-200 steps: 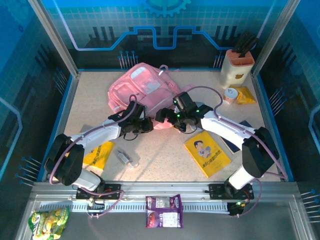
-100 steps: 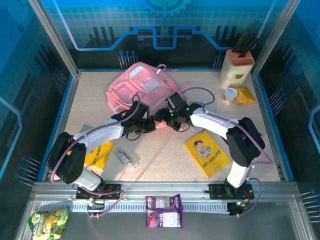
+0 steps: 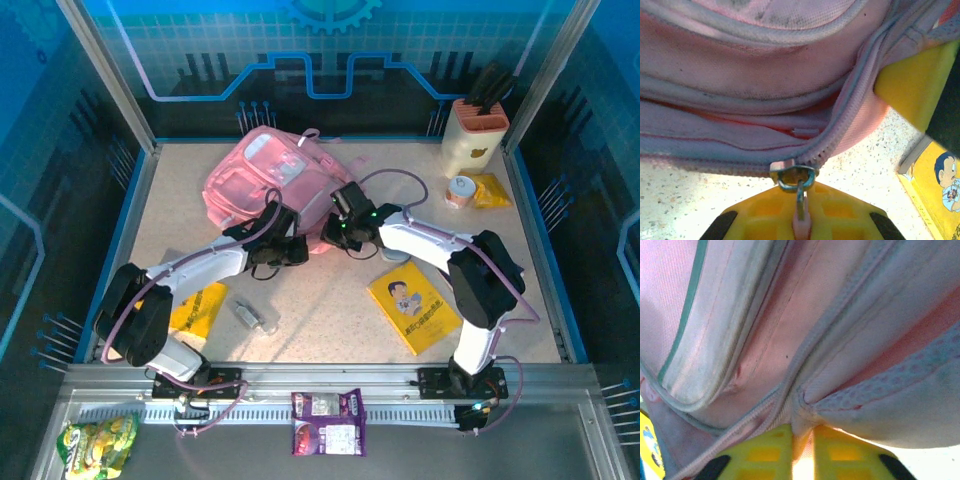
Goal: Pack the student bag
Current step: Unzip the student bag at the center of the table.
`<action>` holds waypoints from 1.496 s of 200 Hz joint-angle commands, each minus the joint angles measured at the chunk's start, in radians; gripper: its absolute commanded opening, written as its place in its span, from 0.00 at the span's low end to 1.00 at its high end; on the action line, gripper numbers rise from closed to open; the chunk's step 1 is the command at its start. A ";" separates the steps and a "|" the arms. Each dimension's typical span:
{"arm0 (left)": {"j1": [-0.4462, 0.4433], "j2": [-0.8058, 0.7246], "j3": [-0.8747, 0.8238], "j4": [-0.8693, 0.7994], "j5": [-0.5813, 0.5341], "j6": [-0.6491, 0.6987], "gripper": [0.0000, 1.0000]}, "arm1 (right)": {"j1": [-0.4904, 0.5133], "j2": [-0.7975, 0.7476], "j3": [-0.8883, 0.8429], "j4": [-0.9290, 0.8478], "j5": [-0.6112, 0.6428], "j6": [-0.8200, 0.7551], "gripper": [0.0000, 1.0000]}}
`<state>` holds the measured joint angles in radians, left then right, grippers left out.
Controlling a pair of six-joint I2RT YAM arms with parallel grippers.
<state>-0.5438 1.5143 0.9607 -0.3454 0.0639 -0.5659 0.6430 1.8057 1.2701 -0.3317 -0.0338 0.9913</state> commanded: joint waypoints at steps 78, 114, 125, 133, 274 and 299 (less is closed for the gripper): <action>0.199 -0.021 -0.011 -0.102 -0.082 0.065 0.00 | -0.110 -0.078 -0.095 0.082 0.064 -0.046 0.00; 0.261 0.012 0.021 -0.129 -0.125 0.074 0.00 | -0.131 -0.113 -0.131 0.083 0.066 -0.054 0.00; 0.276 0.031 0.041 -0.135 -0.130 0.075 0.00 | -0.131 -0.124 -0.138 0.085 0.061 -0.060 0.00; 0.283 0.044 0.053 -0.131 -0.132 0.074 0.00 | -0.131 -0.131 -0.141 0.083 0.056 -0.063 0.00; 0.365 0.295 0.302 -0.066 -0.130 0.151 0.03 | 0.150 -0.097 -0.152 0.271 0.076 0.005 0.18; 0.401 0.269 0.299 -0.111 -0.108 0.137 0.27 | 0.164 -0.125 -0.159 0.254 0.062 -0.028 0.37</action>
<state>-0.1745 1.8156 1.2251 -0.4480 -0.0456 -0.4435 0.7910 1.7069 1.0916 -0.1249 0.0303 0.9878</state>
